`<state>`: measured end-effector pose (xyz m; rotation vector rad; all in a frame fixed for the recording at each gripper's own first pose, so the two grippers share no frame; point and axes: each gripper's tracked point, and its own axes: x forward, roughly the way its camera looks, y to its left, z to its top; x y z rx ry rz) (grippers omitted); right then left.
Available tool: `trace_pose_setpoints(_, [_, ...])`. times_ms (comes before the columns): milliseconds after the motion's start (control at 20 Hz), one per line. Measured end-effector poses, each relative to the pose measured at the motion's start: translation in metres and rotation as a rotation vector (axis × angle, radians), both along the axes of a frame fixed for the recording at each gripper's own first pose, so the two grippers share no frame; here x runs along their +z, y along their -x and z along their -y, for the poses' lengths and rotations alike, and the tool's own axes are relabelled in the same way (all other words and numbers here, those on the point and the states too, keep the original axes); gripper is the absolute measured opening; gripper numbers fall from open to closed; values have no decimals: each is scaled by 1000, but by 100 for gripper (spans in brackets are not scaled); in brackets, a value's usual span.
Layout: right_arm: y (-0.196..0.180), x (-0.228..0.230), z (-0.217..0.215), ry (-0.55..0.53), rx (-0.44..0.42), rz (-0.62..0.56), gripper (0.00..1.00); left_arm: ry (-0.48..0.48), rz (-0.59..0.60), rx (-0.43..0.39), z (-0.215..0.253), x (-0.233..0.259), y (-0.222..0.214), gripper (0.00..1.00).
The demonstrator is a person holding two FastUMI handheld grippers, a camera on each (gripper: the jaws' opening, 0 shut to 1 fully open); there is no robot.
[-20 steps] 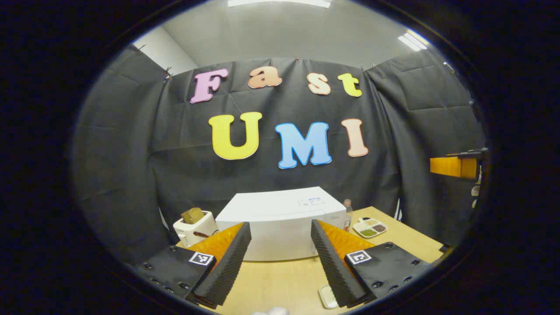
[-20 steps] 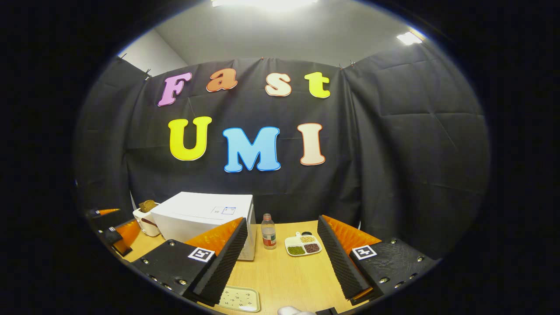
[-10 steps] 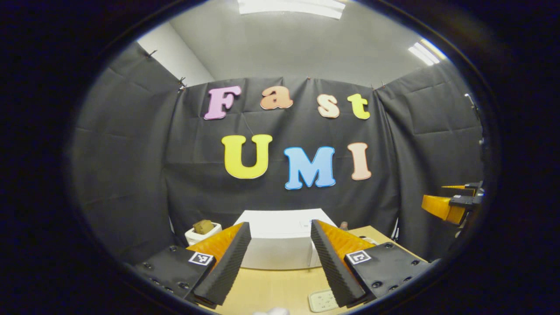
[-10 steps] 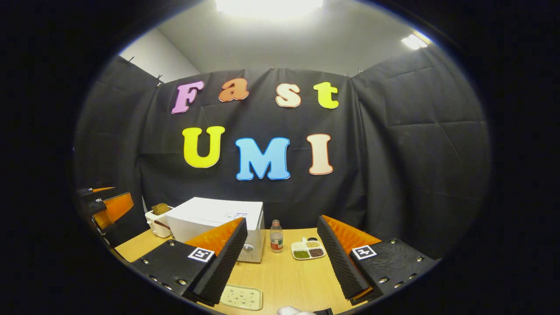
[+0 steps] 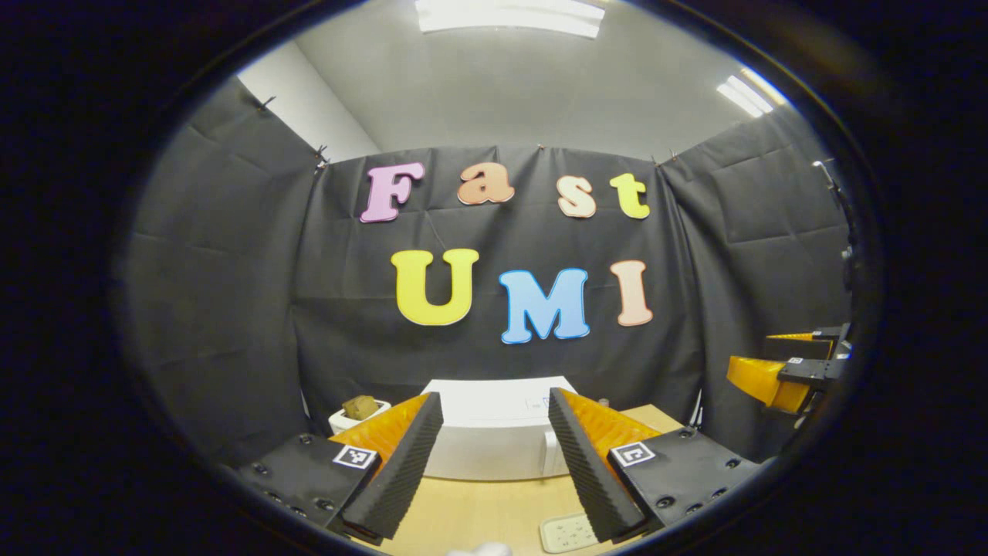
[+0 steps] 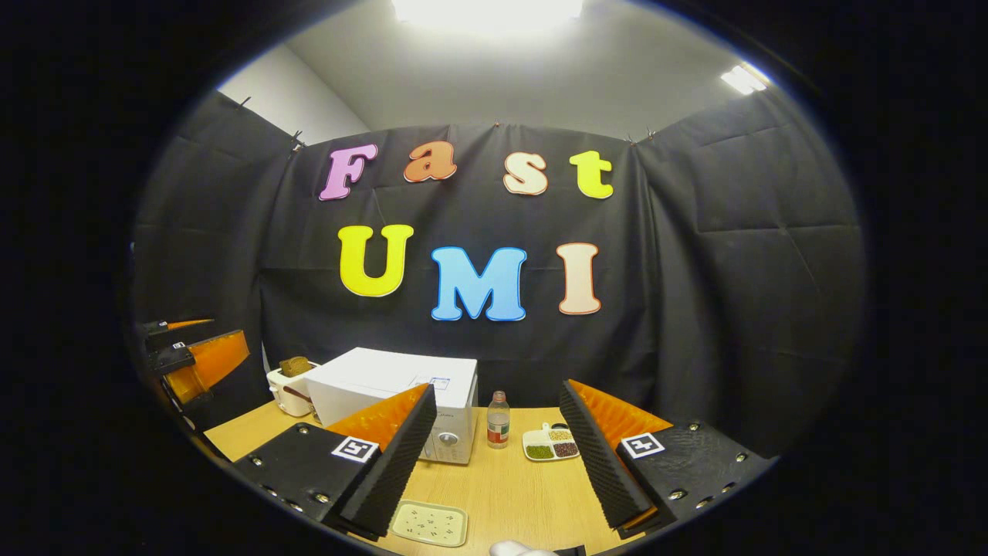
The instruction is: Open the microwave oven with the left hand, put the food in, and close the microwave oven.
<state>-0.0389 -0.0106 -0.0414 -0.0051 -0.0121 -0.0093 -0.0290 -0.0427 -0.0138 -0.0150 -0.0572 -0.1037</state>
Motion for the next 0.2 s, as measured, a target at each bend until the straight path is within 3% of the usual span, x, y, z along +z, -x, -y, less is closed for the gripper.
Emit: trace_pose_setpoints(200, [0,4,2,-10,-9,4,98,7,-3,7,-5,-1,-2,94])
